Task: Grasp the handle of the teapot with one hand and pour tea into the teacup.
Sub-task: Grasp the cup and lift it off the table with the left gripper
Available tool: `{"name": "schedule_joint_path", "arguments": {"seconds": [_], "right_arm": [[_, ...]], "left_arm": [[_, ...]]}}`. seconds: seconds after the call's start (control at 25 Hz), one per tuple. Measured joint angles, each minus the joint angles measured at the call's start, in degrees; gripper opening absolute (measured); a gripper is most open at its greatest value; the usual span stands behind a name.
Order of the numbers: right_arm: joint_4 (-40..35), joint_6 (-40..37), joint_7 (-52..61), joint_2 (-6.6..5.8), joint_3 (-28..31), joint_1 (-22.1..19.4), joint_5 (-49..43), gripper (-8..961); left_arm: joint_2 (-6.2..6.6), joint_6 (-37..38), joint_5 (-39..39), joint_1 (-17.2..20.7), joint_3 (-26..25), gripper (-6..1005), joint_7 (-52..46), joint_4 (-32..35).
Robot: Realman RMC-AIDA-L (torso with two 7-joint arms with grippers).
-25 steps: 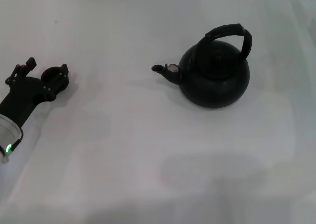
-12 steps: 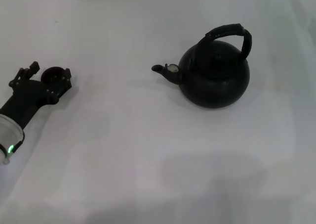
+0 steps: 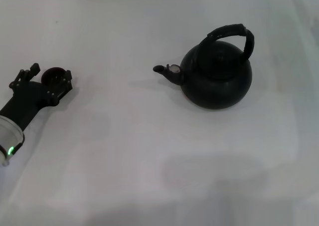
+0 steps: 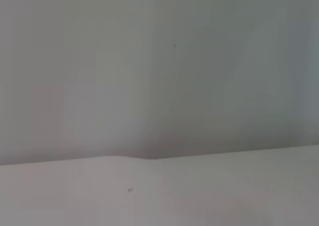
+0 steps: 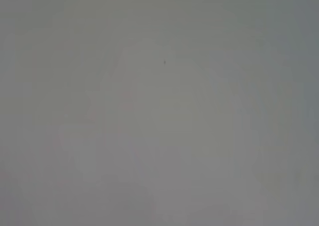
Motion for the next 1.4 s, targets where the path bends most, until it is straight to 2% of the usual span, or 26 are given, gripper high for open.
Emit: {"name": "schedule_joint_path", "arguments": {"seconds": [1.4], "right_arm": [[0.01, -0.47, 0.00, 0.00, -0.04, -0.14, 0.00, 783]], "left_arm": [[-0.22, 1.97, 0.08, -0.13, 0.00, 860, 0.00, -0.06]]}}
